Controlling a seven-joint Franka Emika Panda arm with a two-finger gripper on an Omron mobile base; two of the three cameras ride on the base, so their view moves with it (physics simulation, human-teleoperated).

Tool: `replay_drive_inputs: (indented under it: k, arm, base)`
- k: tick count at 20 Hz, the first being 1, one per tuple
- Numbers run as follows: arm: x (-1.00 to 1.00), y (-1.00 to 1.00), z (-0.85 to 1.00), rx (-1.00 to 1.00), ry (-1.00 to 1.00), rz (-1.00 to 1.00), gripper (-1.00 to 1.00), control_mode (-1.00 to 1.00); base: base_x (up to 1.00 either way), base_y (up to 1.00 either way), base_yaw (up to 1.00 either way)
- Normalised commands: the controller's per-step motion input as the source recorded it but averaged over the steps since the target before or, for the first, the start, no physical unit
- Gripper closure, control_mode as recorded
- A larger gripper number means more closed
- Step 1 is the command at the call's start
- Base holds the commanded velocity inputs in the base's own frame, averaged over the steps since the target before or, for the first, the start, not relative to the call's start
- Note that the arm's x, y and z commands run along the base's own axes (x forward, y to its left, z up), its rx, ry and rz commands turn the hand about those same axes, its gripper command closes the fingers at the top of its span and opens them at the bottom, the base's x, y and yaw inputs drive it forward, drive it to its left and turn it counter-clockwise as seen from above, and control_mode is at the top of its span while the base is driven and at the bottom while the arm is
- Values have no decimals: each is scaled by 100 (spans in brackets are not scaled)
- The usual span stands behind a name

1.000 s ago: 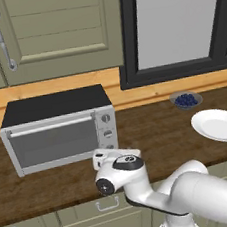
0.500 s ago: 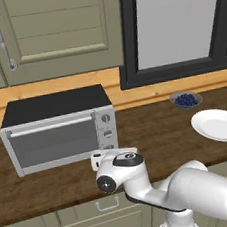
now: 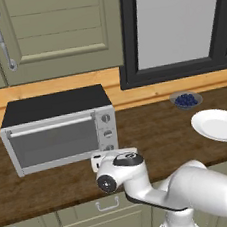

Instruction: Pick up the kebab skewer and baguette bread, and place them inside the toaster oven. Close the toaster oven door and start by setting the timer.

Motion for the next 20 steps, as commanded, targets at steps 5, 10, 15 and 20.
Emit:
replay_drive_inputs:
  k: [5, 10, 15, 20]
  arm:
    - [12, -15, -21, -2, 0, 2, -100, -100]
    - [23, -12, -26, -1, 0, 1, -100, -100]
    - [24, -13, -28, -1, 0, 0, -100, -100]
    - [13, -4, -21, -1, 0, 0, -100, -100]
  base:
    - [0, 0, 0]
    - [0, 0, 0]
    - [0, 0, 0]
    - [0, 0, 0]
